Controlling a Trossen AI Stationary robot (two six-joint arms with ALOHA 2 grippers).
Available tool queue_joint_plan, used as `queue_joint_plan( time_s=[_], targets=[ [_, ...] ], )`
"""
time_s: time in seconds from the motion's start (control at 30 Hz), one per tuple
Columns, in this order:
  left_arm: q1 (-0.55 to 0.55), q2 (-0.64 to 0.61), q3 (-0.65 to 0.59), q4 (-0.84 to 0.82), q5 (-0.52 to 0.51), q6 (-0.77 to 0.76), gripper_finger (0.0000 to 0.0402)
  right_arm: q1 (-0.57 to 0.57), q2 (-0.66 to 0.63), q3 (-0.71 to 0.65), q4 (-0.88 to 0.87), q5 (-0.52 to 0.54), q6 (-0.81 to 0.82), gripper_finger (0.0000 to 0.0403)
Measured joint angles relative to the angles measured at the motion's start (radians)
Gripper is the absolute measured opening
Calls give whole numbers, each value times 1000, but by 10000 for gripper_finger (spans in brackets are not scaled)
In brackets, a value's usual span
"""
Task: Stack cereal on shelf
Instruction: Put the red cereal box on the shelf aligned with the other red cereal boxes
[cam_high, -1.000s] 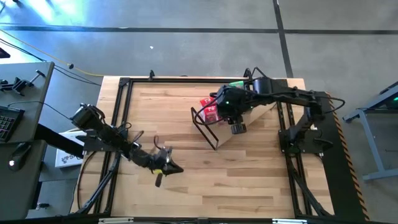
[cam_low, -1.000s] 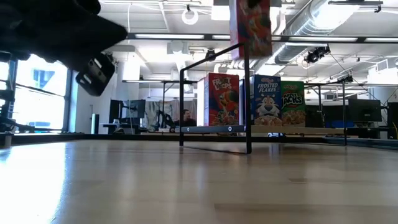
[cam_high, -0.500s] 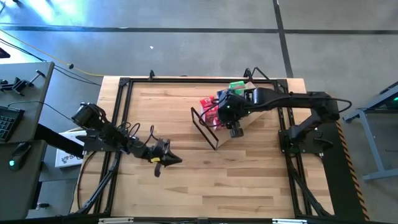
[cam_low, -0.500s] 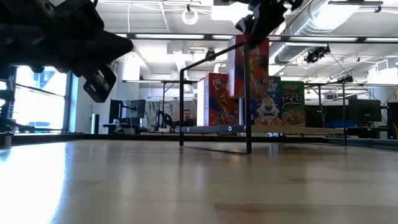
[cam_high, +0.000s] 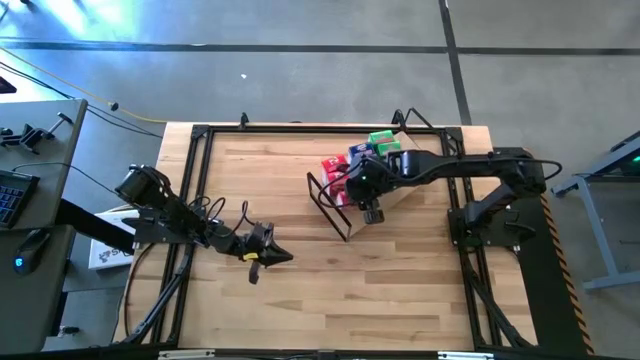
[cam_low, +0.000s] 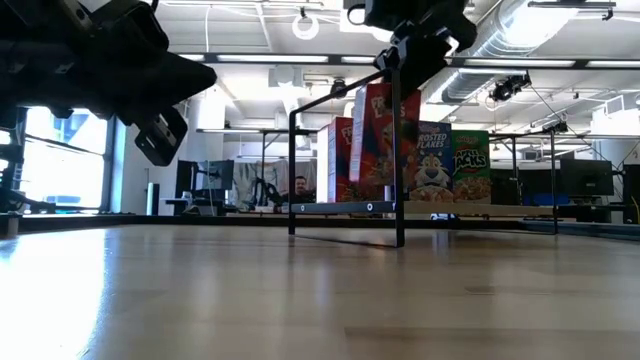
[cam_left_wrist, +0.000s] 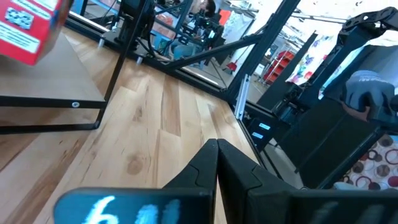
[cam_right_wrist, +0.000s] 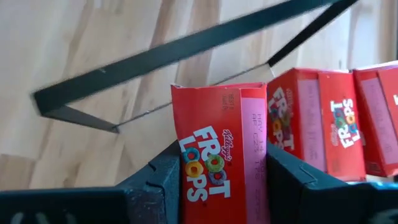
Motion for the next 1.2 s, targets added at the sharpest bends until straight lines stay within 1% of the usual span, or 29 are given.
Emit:
queue_joint_plan(
  time_s=[0.1,0.3,0.63,0.77,0.87,0.97,1.07,1.13,1.2],
  targets=[
    [0,0,0,0,0,0,1,0,0,-19,24,35,1,154],
    [1,0,0,0,-2,0,1,0,0,-50,59,41,19,187],
    [1,0,0,-1,-2,-2,1,1,0,-50,76,44,19,223],
    [1,0,0,-1,-2,-1,1,16,-8,-41,91,72,16,239],
    [1,0,1,-2,-2,-1,1,40,-23,10,47,104,5,242],
    [1,0,1,-6,-2,8,1,77,-30,89,-68,137,56,237],
    [1,0,1,-5,-1,9,1,99,-34,145,-239,144,184,214],
    [1,0,1,-3,5,12,0,110,-40,122,-300,151,263,185],
    [1,0,1,-2,10,20,0,124,-49,58,-285,156,323,148]
  ],
)
